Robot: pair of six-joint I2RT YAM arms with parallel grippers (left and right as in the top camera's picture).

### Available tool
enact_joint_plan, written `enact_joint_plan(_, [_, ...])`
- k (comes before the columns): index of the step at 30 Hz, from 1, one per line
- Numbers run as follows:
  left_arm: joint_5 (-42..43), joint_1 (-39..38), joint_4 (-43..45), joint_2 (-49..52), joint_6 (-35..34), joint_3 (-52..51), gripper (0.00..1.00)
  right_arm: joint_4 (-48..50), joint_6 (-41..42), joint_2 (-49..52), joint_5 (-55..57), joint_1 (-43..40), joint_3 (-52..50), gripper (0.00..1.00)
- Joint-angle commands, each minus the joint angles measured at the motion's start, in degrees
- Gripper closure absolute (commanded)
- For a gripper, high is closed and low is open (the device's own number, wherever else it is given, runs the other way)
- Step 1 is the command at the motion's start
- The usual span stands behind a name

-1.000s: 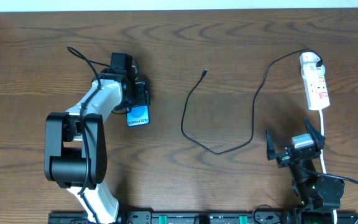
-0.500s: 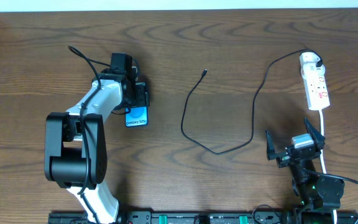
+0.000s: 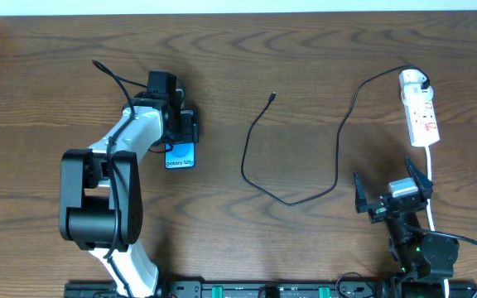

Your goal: Plug charger to phone and switch on socket

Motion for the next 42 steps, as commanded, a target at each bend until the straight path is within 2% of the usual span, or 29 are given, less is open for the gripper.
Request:
enact_joint_plan(1, [0.9,0.8,-1.1,5.5,-0.1,-3.9,0.16,-0.3,0.3,-0.3,0.2,0.5,-0.1,0.01])
enact_joint_plan(6, [0.9,0.8,-1.2,5.5,-0.1,-3.9,0.07,-0.3,0.3,-0.3,0.2,0.5,-0.1,0.01])
enact_joint_plan(8, [0.9,0.8,-1.2,5.5,-0.1,-3.9,0.01,-0.3,0.3,-0.3,0.2,0.5,-0.1,0.01])
enact_joint_plan(13, [0.9,0.8,-1.6,5.5,0.2,-3.9,0.02,-0.3,0.3,-0.3,0.2,0.5,-0.1,0.01])
enact_joint_plan(22, [0.9,0.8,-4.8,5.5,8.7,-3.9,0.02,-0.3,0.3,-0.3,0.2,0.5,-0.1,0.01])
enact_joint_plan(34, [0.0,-2.0,-3.3,5.8,8.7,-3.9,0.02,-0.3,0.3,-0.3,0.2,0.5,-0.1,0.01])
enact_joint_plan(42, [-3.0,-3.4,-2.4,10.1,5.0,-3.9,0.03,-0.3,0.3,-0.3,0.2,0.5,-0.1,0.01])
